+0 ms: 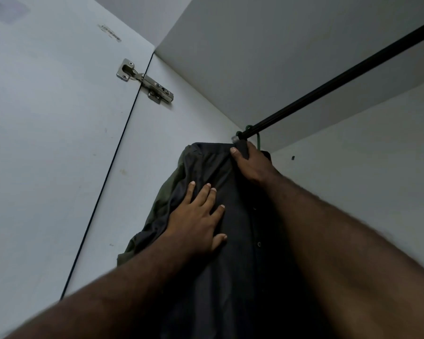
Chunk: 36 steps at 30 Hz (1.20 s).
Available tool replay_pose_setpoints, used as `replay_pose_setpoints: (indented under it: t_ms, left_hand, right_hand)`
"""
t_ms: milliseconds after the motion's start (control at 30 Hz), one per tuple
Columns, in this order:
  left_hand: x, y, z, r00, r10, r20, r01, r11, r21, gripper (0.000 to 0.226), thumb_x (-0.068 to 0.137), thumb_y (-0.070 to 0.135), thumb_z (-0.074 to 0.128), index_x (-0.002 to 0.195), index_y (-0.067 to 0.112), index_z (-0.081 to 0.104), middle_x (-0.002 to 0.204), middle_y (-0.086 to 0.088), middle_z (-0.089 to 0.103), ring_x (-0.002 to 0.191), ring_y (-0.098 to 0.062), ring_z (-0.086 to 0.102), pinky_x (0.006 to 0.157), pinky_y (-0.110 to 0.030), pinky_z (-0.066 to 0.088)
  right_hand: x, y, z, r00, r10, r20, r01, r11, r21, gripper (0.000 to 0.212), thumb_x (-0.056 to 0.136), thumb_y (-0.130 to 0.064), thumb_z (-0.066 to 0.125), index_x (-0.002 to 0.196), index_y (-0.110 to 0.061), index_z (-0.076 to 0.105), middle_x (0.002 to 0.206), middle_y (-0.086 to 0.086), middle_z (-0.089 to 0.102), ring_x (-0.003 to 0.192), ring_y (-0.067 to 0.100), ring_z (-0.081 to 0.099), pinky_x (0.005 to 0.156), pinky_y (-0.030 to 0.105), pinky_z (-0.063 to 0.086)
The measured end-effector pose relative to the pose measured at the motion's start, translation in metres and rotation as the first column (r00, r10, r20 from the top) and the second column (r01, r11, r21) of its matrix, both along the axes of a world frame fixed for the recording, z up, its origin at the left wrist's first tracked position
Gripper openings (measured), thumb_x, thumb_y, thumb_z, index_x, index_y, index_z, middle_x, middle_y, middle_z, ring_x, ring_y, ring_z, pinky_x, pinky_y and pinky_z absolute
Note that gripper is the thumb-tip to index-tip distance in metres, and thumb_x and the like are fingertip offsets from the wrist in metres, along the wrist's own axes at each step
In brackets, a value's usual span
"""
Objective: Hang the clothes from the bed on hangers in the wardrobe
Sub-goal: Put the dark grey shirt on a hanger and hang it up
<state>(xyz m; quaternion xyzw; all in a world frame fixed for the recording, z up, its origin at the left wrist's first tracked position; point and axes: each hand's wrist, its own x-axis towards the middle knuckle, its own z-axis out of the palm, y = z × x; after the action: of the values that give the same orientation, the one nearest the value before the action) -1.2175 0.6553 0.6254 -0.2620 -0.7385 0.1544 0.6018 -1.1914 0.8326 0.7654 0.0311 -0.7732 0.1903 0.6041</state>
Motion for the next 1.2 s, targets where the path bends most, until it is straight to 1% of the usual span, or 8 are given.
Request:
replay_pose_setpoints:
  t_ms: [100, 233, 367, 433, 600, 833, 1000, 1200]
  left_hand:
    - [0.000, 0.002, -0.005, 1.000, -0.007, 0.008, 0.007, 1.000, 0.003, 0.072, 0.098, 0.060, 0.025, 0.155, 0.017, 0.014, 0.162, -0.018, -0.001, 0.149, -0.031, -0.011, 0.116, -0.054, -0.017]
    - [0.000, 0.001, -0.007, 1.000, -0.015, 0.025, 0.015, 1.000, 0.002, 0.073, 0.098, 0.058, 0.028, 0.154, 0.014, 0.016, 0.161, -0.020, -0.001, 0.149, -0.032, -0.011, 0.114, -0.054, -0.020]
    - [-0.001, 0.001, -0.006, 0.999, -0.038, 0.025, 0.038, 0.999, 0.002, 0.074, 0.098, 0.058, 0.029, 0.154, 0.012, 0.017, 0.161, -0.021, -0.001, 0.149, -0.033, -0.010, 0.114, -0.055, -0.019]
    - [-0.001, 0.001, -0.007, 0.998, -0.054, 0.029, 0.054, 0.999, 0.002, 0.073, 0.098, 0.058, 0.030, 0.154, 0.013, 0.017, 0.161, -0.021, 0.000, 0.149, -0.032, -0.010, 0.114, -0.055, -0.019]
    - [0.001, 0.000, -0.021, 0.989, -0.140, 0.056, 0.140, 0.990, 0.013, 0.075, 0.096, 0.061, 0.031, 0.156, 0.022, 0.011, 0.161, -0.016, -0.012, 0.148, -0.031, -0.018, 0.116, -0.056, -0.013]
    - [0.037, -0.001, -0.074, 0.919, -0.203, 0.337, 0.236, 0.970, -0.060, 0.079, 0.094, 0.059, 0.040, 0.155, 0.024, 0.003, 0.162, -0.010, -0.015, 0.149, -0.026, -0.011, 0.118, -0.058, 0.005]
    - [0.074, -0.010, -0.111, 0.793, -0.240, 0.560, 0.320, 0.946, -0.049, 0.076, 0.094, 0.050, 0.049, 0.155, 0.020, 0.013, 0.162, -0.010, 0.008, 0.148, -0.024, 0.012, 0.116, -0.049, 0.026]
    - [0.123, -0.031, -0.172, 0.729, -0.153, 0.667, 0.316, 0.940, -0.131, 0.074, 0.093, 0.048, 0.053, 0.152, 0.018, 0.021, 0.156, -0.009, 0.025, 0.141, -0.025, 0.028, 0.113, -0.041, 0.032]
  right_hand:
    - [-0.002, 0.000, 0.004, 0.996, 0.027, 0.089, -0.032, 0.998, 0.046, 0.074, 0.088, -0.070, 0.040, 0.149, -0.029, 0.034, 0.148, 0.010, 0.046, 0.134, 0.029, 0.045, 0.111, 0.037, 0.036]
    - [0.001, 0.000, -0.003, 0.997, 0.057, 0.050, -0.061, 0.995, 0.076, 0.059, 0.095, -0.058, 0.047, 0.144, -0.026, 0.043, 0.143, 0.008, 0.052, 0.130, 0.027, 0.049, 0.105, 0.032, 0.037]
    - [0.006, 0.004, -0.026, 0.998, -0.043, 0.044, 0.039, 0.995, 0.093, 0.078, 0.080, -0.071, 0.045, 0.144, -0.026, 0.039, 0.140, 0.010, 0.049, 0.126, 0.029, 0.050, 0.106, 0.043, 0.042]
    - [0.010, 0.009, -0.039, 0.991, -0.128, 0.042, 0.123, 0.987, 0.106, 0.093, 0.074, -0.076, 0.039, 0.150, -0.023, 0.029, 0.147, 0.012, 0.041, 0.133, 0.030, 0.043, 0.109, 0.047, 0.039]
    - [0.033, 0.012, -0.090, 0.933, -0.338, 0.123, 0.304, 0.924, 0.233, 0.085, 0.093, -0.058, 0.048, 0.157, -0.022, 0.005, 0.164, 0.010, 0.009, 0.151, 0.024, 0.012, 0.120, 0.043, 0.021]
    - [0.070, -0.006, -0.175, 0.766, -0.479, 0.429, 0.284, 0.850, 0.443, 0.074, 0.097, -0.053, 0.046, 0.157, -0.028, 0.011, 0.164, 0.009, 0.005, 0.150, 0.027, 0.016, 0.119, 0.046, 0.025]
    - [0.110, -0.022, -0.237, 0.634, -0.527, 0.566, 0.246, 0.831, 0.499, 0.076, 0.096, -0.058, 0.043, 0.157, -0.027, 0.009, 0.164, 0.007, 0.007, 0.148, 0.030, 0.021, 0.118, 0.049, 0.026]
    - [0.172, -0.037, -0.307, 0.538, -0.545, 0.643, 0.208, 0.825, 0.525, 0.079, 0.095, -0.061, 0.043, 0.157, -0.026, 0.010, 0.163, 0.008, 0.014, 0.145, 0.030, 0.027, 0.116, 0.049, 0.027]
